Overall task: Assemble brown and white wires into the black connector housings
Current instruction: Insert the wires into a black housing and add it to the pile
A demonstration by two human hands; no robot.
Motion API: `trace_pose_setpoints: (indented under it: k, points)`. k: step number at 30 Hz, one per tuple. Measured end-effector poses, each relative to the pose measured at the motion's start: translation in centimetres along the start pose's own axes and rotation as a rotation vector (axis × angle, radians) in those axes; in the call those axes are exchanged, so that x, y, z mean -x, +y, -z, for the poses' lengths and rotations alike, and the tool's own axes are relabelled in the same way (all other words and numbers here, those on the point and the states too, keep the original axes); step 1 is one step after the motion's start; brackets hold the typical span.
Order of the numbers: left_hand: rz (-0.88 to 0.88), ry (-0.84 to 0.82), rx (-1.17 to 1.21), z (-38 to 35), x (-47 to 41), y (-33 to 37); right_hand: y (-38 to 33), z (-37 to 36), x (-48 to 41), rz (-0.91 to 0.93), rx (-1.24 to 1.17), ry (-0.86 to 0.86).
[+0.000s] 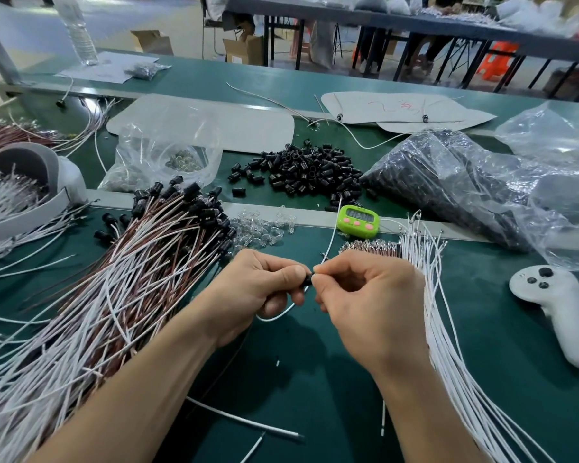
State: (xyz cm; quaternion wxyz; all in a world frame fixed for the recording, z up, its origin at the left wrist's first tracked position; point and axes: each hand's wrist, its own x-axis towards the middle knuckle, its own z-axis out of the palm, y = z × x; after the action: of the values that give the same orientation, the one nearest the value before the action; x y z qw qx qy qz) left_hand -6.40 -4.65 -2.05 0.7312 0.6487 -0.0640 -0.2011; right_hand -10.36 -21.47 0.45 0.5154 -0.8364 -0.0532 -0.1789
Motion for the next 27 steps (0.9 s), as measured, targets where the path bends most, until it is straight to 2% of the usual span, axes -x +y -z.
trace_pose_setpoints:
  k: [6, 8, 10, 13, 16, 21, 27]
  points:
    - [0.037, -0.024, 0.079, -0.4, 0.3, 0.2, 0.8, 0.9, -0.8, -0.172, -0.299, -0.135]
    - [0.026, -0.02, 0.113, -0.6, 0.2, 0.3, 0.6, 0.9, -0.9, -0.188, -0.381, -0.193]
    - [0.01, -0.018, 0.112, -0.6, 0.1, 0.4, 0.4, 0.8, -0.9, -0.185, -0.426, -0.173]
    - [-0.011, -0.007, 0.085, -0.5, 0.1, 0.6, 0.6, 0.8, -0.9, -0.174, -0.407, -0.071]
    - [-0.03, 0.011, 0.082, -0.4, 0.1, 0.4, 0.7, 0.5, -0.8, -0.177, -0.385, -0.048]
    - [-0.07, 0.048, 0.047, -0.2, 0.0, 0.2, 1.0, -0.1, -0.7, -0.234, -0.463, -0.063]
    - [-0.03, 0.062, 0.057, -0.3, 0.0, -0.5, 1.4, -0.5, -0.5, -0.201, -0.321, -0.06]
